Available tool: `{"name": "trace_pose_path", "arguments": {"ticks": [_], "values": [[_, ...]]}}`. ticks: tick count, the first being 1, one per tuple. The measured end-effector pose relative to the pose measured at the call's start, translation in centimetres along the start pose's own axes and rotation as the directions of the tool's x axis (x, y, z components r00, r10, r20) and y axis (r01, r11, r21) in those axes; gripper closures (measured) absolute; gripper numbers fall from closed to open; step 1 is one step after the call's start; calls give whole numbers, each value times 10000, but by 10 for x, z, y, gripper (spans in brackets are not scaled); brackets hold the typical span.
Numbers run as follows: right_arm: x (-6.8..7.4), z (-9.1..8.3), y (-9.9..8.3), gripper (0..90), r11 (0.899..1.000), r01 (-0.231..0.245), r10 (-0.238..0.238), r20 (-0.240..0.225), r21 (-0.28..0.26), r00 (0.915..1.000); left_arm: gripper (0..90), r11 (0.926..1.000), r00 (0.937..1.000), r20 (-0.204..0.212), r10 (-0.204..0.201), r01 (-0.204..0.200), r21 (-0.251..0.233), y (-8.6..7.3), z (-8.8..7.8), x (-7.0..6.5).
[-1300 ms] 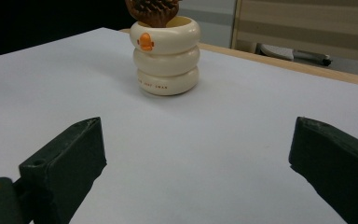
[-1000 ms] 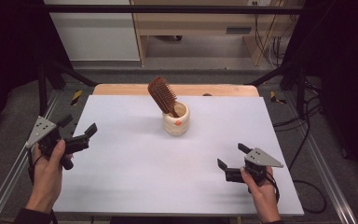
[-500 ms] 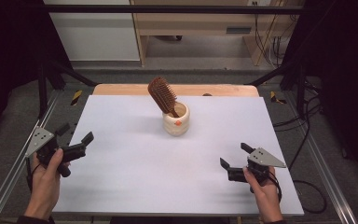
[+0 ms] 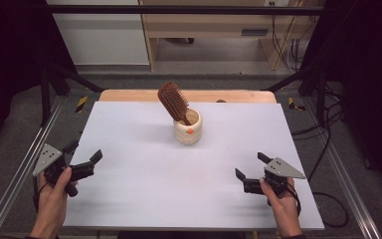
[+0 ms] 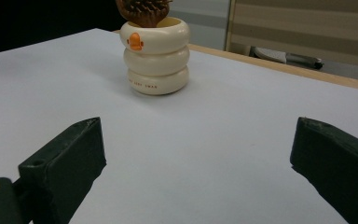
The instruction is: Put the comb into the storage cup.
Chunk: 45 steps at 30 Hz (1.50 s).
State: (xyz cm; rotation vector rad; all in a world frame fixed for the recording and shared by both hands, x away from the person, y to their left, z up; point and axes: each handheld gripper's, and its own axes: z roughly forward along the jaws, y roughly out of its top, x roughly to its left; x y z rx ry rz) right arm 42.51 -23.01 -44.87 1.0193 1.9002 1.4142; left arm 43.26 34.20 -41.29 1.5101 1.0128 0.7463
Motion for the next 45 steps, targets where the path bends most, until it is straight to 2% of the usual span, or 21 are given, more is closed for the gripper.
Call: {"name": "trace_pose_path", "arguments": {"ticks": [5, 12, 21, 34, 45], "values": [[0, 0, 0, 34, 10000, -3, 3, 4, 8, 10000, 28, 10000, 9999, 121, -9, 8, 78, -7, 1, -2], [-1, 1, -1, 33, 10000, 40, -40, 2, 16, 10000, 28, 9996, 9995, 139, -267, 267, 2, -16, 0, 1], [1, 2, -1, 33, 10000, 68, -68, -66, 69, 10000, 28, 9998, 9994, 267, -217, 218, -6, -24, 0, 2], [2, 3, -2, 34, 9998, 139, -137, -143, 147, 9998, 29, 9998, 9981, 594, -188, 185, 51, -35, 2, -7], [3, 5, -4, 34, 9994, 248, -243, -197, 246, 9995, 29, 9998, 9964, 823, -213, 216, -39, -38, 2, -18]]}}
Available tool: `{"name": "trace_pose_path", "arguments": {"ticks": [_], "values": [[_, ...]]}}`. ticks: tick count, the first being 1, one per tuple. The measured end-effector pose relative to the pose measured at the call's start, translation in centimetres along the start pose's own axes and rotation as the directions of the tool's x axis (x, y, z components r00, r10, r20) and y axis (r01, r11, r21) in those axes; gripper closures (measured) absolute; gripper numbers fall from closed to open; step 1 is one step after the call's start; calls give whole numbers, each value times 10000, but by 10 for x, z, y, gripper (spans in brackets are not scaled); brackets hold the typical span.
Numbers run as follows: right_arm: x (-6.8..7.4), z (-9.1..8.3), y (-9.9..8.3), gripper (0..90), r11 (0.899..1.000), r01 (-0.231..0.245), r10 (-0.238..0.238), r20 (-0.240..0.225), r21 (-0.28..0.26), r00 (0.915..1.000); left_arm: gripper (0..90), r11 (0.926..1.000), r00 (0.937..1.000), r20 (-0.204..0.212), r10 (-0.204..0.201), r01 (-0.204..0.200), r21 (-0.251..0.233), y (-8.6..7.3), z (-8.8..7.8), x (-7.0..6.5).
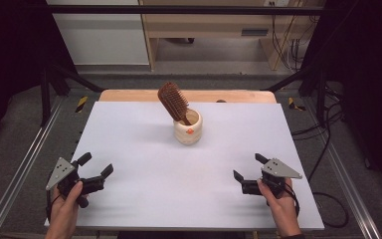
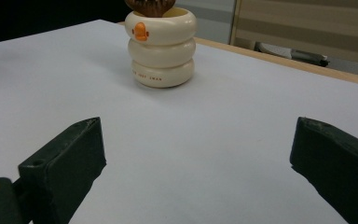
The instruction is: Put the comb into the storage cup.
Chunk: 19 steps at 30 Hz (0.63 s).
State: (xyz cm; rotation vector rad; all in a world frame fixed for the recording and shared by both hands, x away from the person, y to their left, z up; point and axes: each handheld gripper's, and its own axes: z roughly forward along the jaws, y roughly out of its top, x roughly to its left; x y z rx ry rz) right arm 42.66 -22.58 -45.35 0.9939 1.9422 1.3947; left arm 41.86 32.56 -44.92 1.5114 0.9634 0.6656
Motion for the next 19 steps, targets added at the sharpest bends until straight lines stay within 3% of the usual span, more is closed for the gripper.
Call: {"name": "trace_pose_path", "arguments": {"ticks": [5, 7, 12, 19], "values": [[1, 1, 0, 35, 10000, 60, -60, -48, 16, 10000, 29, 10000, 10000, -77, 32, -32, -61, 0, -2, -3], [1, 2, -1, 36, 10000, 34, -34, -52, 22, 10000, 29, 9995, 9993, -234, 305, -306, -30, 0, -3, -6], [1, 2, -1, 36, 10000, -37, 37, -51, -39, 10000, 29, 9998, 9995, -265, 168, -167, 65, -1, -4, -13], [2, 3, -1, 36, 9998, -140, 140, -22, -106, 9999, 29, 9995, 9987, -400, 327, -327, 5, 2, -8, -16]]}}
